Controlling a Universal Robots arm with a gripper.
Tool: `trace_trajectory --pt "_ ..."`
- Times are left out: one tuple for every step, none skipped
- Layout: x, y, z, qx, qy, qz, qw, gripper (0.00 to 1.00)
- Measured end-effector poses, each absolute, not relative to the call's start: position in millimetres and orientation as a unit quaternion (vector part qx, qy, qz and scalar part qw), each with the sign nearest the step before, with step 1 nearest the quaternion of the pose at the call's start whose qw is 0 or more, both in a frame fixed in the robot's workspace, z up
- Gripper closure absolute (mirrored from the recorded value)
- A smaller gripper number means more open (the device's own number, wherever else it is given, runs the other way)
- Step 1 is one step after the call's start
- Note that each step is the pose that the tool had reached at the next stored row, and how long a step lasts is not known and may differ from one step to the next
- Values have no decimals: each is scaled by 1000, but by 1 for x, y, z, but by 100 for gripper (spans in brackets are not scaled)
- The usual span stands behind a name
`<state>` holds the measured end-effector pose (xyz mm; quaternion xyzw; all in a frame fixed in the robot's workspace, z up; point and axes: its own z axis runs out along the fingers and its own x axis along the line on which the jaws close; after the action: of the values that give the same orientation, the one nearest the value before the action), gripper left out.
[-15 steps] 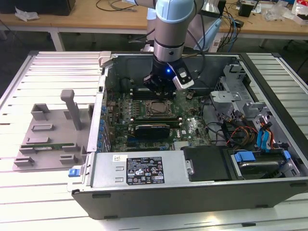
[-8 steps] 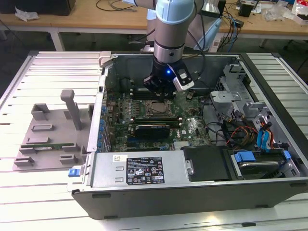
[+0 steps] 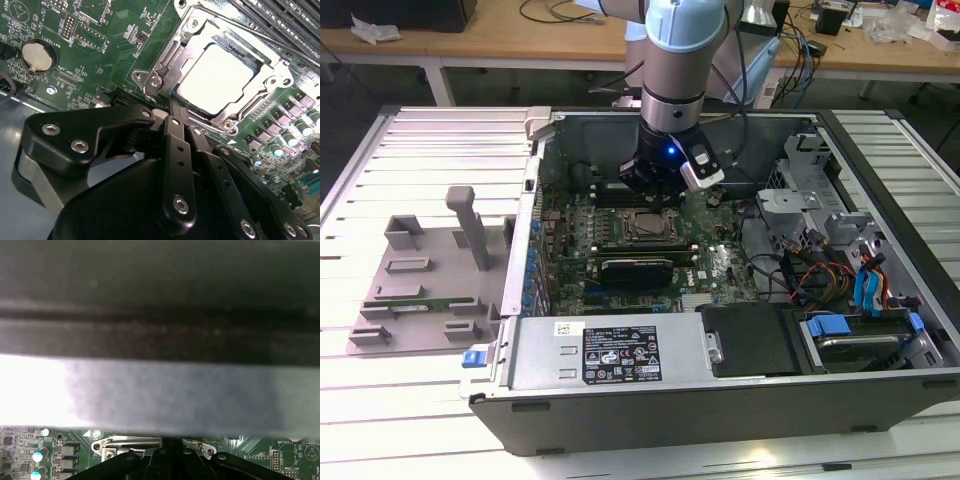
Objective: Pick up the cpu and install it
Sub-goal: 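Install the first cpu locking lever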
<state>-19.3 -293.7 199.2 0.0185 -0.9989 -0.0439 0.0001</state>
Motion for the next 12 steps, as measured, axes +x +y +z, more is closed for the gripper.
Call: trace_trajectory --pt "-19 -294 200 19 -999 -46 0 89" --pt "-19 -294 200 19 -999 -46 0 89" --pt "-19 -293 202 19 -999 -47 0 89" --pt "-19 -293 205 19 -999 -48 -1 89" --pt "-19 -293 208 19 -999 -47 -1 89" --pt "-19 -293 210 19 -999 -48 -1 89" --pt "-20 -305 214 19 -999 -38 -2 89" --pt "-20 -305 215 19 -999 -33 -2 89" --pt "-20 -305 215 19 -1000 -20 -1 89" --pt "-20 -304 215 19 -1000 -17 -1 89" --pt "-20 -303 215 19 -1000 -14 -1 89" --pt "-20 -302 215 19 -1000 -10 -1 89"
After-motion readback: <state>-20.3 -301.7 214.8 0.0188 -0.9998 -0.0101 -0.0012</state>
